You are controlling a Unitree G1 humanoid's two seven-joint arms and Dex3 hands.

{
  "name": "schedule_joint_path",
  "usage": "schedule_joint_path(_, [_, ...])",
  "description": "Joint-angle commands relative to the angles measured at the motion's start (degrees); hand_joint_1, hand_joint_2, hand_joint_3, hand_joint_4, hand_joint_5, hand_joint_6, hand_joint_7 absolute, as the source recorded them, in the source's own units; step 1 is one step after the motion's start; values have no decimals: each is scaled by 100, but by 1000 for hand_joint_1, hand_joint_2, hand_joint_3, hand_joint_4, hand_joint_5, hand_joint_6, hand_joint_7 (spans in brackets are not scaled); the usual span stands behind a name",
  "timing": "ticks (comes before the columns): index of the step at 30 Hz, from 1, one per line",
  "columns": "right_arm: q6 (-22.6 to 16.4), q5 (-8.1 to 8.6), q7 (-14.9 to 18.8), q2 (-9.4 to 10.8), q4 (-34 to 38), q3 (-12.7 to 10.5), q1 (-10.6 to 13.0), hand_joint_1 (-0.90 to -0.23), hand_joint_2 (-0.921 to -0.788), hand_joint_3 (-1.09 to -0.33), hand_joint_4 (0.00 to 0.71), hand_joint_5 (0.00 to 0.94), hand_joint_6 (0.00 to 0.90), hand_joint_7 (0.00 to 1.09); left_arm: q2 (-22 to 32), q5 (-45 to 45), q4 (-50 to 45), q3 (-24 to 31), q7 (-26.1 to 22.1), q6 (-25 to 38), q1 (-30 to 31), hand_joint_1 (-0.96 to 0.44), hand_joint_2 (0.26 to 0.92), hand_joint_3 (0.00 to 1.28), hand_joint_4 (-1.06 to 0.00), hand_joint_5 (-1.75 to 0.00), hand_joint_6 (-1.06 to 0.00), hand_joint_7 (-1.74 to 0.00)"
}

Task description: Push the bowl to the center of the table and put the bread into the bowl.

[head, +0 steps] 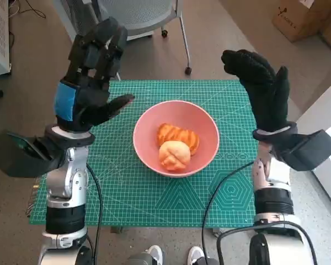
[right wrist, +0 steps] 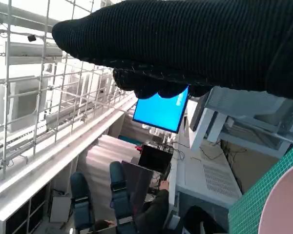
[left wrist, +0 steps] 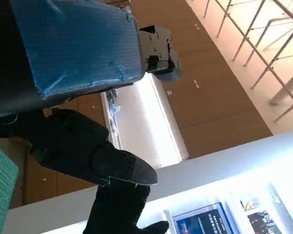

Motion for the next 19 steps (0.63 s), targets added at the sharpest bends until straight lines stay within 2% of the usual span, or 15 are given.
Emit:
schedule_joint_path(1, [12,-14,-20,4,56,24,-13,-511,-921,-519,265,3,419,11,10,34,74,-6,-43,-15,-82,-417,892,92,-91,0,1,-744])
schedule_joint_path(19, [71,39,36,-7,-111,39,36,-528,-921,-516,266,2,424,10,-77,-7,42,-32,-38,74,-67,-419,878,118,-88,0,1,-768])
